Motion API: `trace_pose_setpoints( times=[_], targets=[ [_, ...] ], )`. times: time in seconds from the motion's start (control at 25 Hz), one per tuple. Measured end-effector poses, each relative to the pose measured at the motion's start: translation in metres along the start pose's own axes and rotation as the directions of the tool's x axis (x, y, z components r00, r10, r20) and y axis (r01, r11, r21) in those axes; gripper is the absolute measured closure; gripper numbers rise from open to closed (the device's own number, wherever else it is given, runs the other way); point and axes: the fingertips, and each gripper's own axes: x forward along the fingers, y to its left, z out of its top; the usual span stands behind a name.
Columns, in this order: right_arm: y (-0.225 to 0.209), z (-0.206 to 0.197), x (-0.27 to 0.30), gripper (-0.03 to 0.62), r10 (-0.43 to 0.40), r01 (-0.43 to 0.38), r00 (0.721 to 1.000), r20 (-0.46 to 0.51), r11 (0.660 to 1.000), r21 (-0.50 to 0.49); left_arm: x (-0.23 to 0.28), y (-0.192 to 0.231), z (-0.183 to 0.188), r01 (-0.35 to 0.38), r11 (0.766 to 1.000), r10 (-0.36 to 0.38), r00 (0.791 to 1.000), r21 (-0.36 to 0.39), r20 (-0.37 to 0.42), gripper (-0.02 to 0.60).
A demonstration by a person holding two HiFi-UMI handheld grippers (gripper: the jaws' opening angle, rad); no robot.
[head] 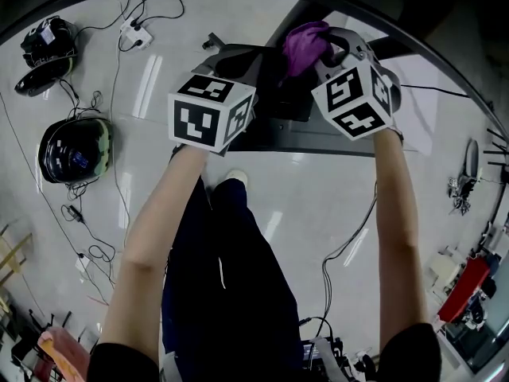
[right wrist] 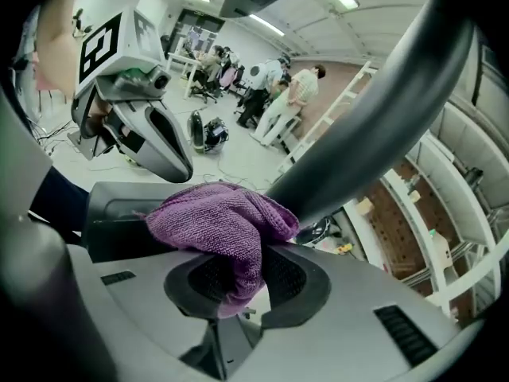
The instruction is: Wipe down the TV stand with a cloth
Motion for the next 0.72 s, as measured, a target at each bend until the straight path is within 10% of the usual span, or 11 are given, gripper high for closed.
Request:
trace_pose_setpoints(
  times=[0.36,0.72],
  targets=[
    [0.023,-0.019,0.03,0.496,0.181,-0.18,0.98,-0.084,0.983,0.02,0.003,0.003,-0.009,0.002,1.0,-0.002,1.0,-0.007,-0.016,0.575],
    [0.023,-0.02,0.026,0.496,0.156,-0.154,0.985,-0.078,0.987,0.035,0.002,-0.002,-0.013,0.013,1.0,-0.013,0.999,0.004,-0.031,0.575]
  ],
)
